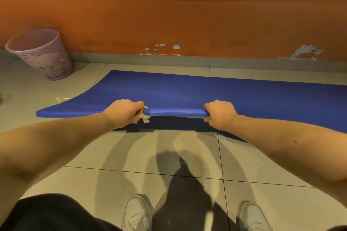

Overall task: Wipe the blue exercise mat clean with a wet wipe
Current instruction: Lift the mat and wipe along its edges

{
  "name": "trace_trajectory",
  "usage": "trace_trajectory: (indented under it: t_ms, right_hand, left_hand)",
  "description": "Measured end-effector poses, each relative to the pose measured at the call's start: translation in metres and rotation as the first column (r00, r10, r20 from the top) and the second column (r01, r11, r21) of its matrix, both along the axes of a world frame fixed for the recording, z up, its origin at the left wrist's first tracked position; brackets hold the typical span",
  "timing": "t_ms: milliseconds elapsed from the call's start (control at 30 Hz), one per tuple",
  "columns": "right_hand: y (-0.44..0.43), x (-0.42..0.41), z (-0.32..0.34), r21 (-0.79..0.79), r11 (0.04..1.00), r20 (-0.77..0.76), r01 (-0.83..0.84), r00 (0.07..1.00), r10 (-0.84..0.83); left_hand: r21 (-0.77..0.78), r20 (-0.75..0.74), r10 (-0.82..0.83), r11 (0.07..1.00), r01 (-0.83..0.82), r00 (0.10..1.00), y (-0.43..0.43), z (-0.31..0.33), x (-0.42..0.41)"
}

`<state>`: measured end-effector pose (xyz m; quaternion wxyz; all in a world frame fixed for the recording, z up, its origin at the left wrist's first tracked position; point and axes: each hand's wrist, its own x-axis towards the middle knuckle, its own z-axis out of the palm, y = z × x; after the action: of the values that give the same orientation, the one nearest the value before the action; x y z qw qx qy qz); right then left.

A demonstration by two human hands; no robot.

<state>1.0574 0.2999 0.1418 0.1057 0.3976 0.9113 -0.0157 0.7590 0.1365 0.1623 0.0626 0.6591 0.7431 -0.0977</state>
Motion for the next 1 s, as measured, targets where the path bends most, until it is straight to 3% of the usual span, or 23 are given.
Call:
trace_trajectory:
  t_ms: [167, 333, 600, 733, 800, 900, 1000]
  right_hand:
    - [-0.019, -0.022, 0.000, 0.056, 0.998, 0.046, -0.041, 0.998, 0.038]
    - [-0.061, -0.106, -0.001, 0.002, 0.999, -0.184, -0.048, 0.982, 0.048]
    - [-0.070, -0.142, 0.006, -0.055, 0.994, -0.149, 0.095, 0.984, -0.102]
    - [-0.071, -0.141, 0.009, -0.056, 0.992, -0.159, 0.112, 0.980, -0.120]
    - [-0.072, -0.141, 0.005, -0.058, 0.994, -0.149, 0.090, 0.984, -0.098]
    - [-0.073, -0.141, -0.001, -0.085, 0.993, -0.155, 0.087, 0.983, -0.100]
    - [-0.067, -0.141, -0.002, -0.097, 0.993, -0.170, 0.065, 0.982, -0.081]
  left_hand:
    - [0.163, 0.032, -0.037, 0.986, 0.031, 0.999, 0.021, 0.014, 0.001]
    - [0.201, 0.021, -0.105, 0.975, 0.099, 0.994, 0.029, 0.019, 0.004]
    - [0.329, 0.119, -0.248, 0.924, 0.198, 0.961, 0.005, -0.004, -0.021]
    - [0.357, 0.039, -0.327, 0.887, 0.292, 0.944, -0.002, -0.013, -0.028]
    - [0.345, 0.056, -0.292, 0.903, 0.256, 0.955, -0.006, -0.015, -0.027]
    - [0.318, 0.196, -0.179, 0.942, 0.111, 0.964, -0.009, -0.019, -0.025]
    - [0.336, 0.167, -0.135, 0.939, 0.072, 0.977, -0.009, -0.020, -0.026]
